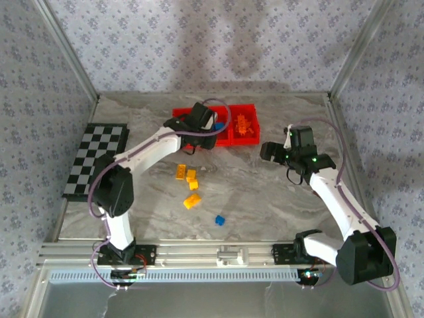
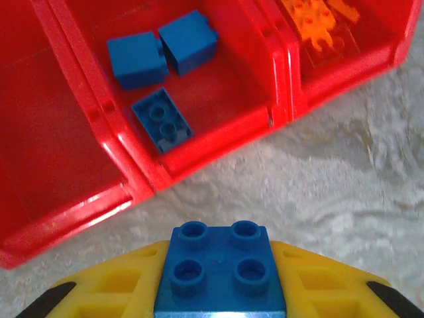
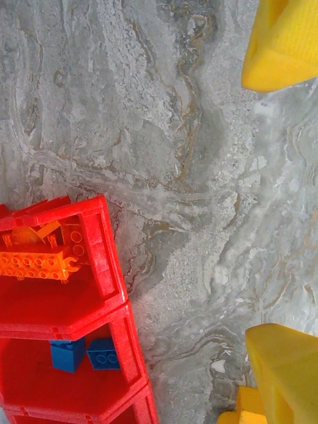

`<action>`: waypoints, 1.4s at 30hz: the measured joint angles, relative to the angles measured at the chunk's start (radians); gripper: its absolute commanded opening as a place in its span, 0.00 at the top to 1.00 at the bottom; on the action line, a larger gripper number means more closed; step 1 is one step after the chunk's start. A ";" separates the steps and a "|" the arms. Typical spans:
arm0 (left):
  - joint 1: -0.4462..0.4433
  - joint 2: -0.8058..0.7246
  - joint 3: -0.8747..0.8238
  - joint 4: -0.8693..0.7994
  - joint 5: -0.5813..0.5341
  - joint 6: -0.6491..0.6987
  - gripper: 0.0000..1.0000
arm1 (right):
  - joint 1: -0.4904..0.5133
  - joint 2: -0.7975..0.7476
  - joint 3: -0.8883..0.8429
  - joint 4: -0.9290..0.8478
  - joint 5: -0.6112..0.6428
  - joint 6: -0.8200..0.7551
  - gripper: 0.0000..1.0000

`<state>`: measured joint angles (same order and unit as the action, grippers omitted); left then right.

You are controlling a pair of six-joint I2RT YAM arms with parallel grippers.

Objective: Sort the legos into containers by color
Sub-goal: Place the lego in the container.

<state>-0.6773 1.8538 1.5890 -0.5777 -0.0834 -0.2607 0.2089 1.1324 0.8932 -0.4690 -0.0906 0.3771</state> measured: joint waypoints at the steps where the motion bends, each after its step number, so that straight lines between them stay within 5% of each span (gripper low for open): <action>1: 0.006 0.026 0.026 0.008 -0.008 -0.008 0.78 | 0.000 0.000 0.000 0.000 -0.002 0.000 0.08; 27: 0.076 0.459 0.555 0.018 -0.003 -0.116 0.73 | -0.002 -0.027 -0.045 -0.014 -0.006 0.001 0.07; 42: 0.097 0.466 0.555 0.006 0.068 -0.130 0.30 | -0.002 -0.027 -0.045 -0.023 -0.007 0.001 0.07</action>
<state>-0.5800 2.3199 2.1437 -0.5716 -0.0158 -0.3912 0.2070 1.1057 0.8482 -0.4923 -0.0975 0.3779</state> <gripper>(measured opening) 0.671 0.926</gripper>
